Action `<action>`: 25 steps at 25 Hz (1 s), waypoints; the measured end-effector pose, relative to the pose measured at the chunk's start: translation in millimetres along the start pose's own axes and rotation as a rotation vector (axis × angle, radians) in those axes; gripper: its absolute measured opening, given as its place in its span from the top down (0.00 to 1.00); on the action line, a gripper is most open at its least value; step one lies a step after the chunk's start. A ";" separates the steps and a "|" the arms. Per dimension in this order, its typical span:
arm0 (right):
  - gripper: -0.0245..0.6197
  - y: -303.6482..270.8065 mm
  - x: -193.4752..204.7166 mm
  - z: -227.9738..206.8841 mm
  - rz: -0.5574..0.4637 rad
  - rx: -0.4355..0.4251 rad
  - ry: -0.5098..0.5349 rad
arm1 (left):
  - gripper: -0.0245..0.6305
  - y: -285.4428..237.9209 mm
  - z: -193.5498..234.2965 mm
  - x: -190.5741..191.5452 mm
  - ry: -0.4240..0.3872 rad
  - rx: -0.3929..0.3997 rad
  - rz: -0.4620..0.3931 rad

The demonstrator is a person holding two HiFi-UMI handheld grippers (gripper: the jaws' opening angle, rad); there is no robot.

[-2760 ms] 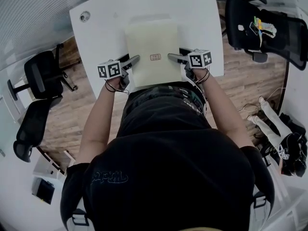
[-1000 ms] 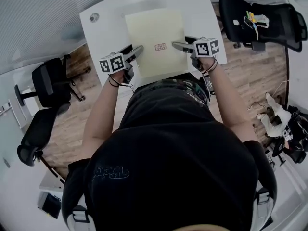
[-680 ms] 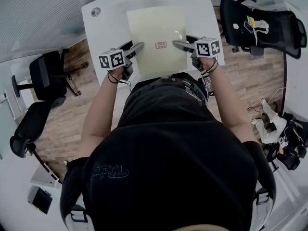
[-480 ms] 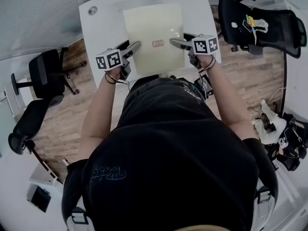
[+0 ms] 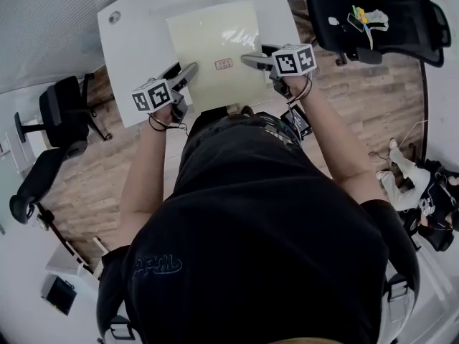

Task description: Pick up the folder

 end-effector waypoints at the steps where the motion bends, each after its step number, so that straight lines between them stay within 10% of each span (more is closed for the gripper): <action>1: 0.44 5.9 5.3 1.6 0.000 -0.005 0.005 | 0.49 2.4 -6.9 6.6 0.001 -0.005 -0.006; 25: 0.44 20.4 83.7 76.2 0.016 -0.082 0.052 | 0.49 98.8 -36.5 94.2 0.023 -0.051 -0.100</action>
Point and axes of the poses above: the fingertips, and each gripper's own axes: y backward along the fingers, z to its left, x out of its underside, the point moved 7 cm from there along y, backward along the fingers, and after that the axes turned 13 degrees about -x, right-handed, at the moved point
